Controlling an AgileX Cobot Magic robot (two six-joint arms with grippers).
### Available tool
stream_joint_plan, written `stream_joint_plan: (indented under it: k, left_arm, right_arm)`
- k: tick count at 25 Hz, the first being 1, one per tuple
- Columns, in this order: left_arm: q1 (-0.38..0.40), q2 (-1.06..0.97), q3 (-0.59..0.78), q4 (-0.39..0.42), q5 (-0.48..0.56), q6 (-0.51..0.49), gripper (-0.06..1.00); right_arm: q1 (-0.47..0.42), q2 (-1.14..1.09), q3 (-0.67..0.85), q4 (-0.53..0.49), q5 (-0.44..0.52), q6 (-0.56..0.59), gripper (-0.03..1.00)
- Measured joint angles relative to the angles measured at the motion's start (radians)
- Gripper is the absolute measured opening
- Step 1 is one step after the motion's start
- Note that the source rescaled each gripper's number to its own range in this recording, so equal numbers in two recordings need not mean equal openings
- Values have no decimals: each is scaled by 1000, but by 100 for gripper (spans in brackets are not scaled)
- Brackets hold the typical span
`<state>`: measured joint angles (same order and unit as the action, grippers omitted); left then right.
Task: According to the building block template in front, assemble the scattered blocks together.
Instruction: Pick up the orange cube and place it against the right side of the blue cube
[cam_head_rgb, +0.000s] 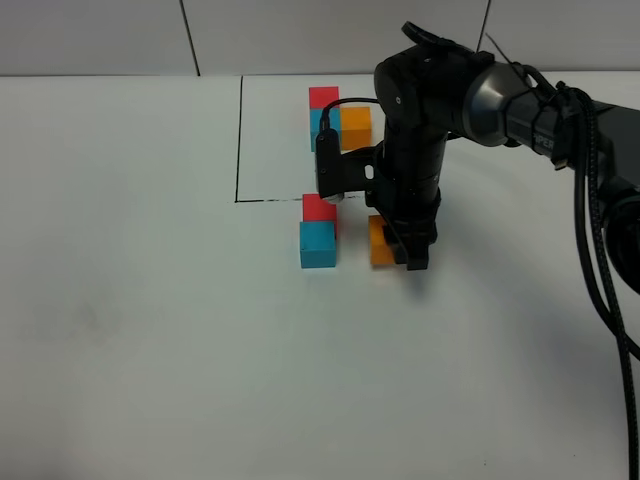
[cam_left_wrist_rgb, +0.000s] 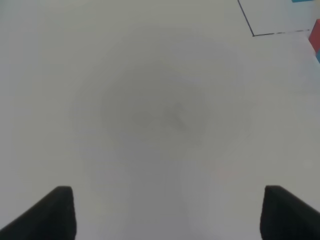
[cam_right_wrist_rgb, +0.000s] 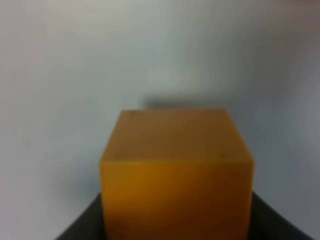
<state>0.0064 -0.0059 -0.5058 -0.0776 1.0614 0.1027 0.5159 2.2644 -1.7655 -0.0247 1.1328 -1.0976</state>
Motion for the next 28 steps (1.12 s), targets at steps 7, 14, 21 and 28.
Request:
stream_joint_plan:
  k: [7, 14, 21, 28]
  left_arm:
    - [0, 0, 0, 0, 0, 0, 78]
    - [0, 0, 0, 0, 0, 0, 78]
    - [0, 0, 0, 0, 0, 0, 78]
    - [0, 0, 0, 0, 0, 0, 78]
  right_arm:
    - [15, 36, -16, 4, -62, 53, 0]
    - [16, 59, -18, 12, -87, 107, 0]
    - [38, 67, -25, 9, -100, 125, 0]
    - [51, 68, -25, 13, -123, 128, 0]
